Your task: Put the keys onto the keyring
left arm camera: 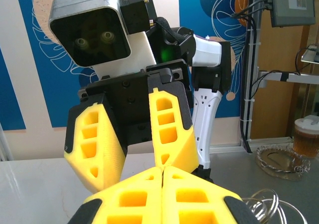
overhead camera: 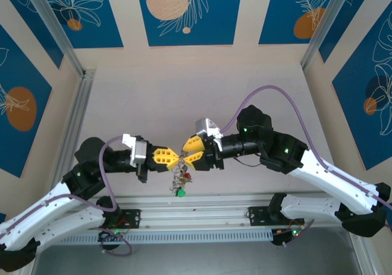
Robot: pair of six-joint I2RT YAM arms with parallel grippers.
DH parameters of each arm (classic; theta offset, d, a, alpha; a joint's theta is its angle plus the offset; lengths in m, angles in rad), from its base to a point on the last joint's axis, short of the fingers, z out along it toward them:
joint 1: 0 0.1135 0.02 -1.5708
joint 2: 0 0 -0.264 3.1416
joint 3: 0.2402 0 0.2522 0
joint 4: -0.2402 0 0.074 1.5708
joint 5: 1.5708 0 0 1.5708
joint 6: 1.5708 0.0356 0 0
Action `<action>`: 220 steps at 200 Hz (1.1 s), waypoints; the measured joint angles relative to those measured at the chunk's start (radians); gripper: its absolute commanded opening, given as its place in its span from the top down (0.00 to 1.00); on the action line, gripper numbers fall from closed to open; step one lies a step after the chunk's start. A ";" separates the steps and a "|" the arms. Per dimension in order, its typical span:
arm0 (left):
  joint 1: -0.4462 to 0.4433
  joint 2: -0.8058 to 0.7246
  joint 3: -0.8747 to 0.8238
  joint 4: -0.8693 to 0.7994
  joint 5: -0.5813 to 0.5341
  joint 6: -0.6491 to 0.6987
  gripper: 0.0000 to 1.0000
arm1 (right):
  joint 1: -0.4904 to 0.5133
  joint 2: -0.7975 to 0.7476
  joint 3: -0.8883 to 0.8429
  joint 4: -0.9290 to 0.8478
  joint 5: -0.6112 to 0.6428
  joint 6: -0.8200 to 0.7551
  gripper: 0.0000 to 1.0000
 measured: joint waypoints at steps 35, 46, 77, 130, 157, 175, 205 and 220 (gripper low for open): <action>0.000 0.000 0.000 0.001 0.000 0.000 1.00 | 0.005 0.000 0.000 0.000 0.046 -0.001 0.58; 0.000 0.000 0.000 0.000 0.000 0.000 1.00 | 0.006 0.000 0.000 0.000 0.061 -0.003 0.56; 0.000 0.007 0.000 0.001 0.000 0.000 1.00 | 0.016 0.000 0.000 0.004 0.109 -0.007 0.57; 0.000 0.012 0.000 0.000 -0.001 0.000 1.00 | 0.052 0.000 0.000 0.006 0.204 -0.034 0.59; 0.000 0.012 0.000 -0.002 0.000 0.000 1.00 | 0.059 -0.002 -0.003 0.011 0.230 -0.053 0.45; 0.000 0.011 0.000 -0.008 0.000 0.000 1.00 | 0.059 -0.013 -0.019 0.019 0.244 -0.065 0.38; 0.000 0.011 0.000 -0.018 0.002 0.000 1.00 | 0.038 -0.068 -0.061 0.008 0.221 -0.095 0.31; 0.000 0.011 0.000 -0.019 -0.001 0.000 1.00 | 0.026 -0.107 -0.080 -0.001 0.188 -0.107 0.31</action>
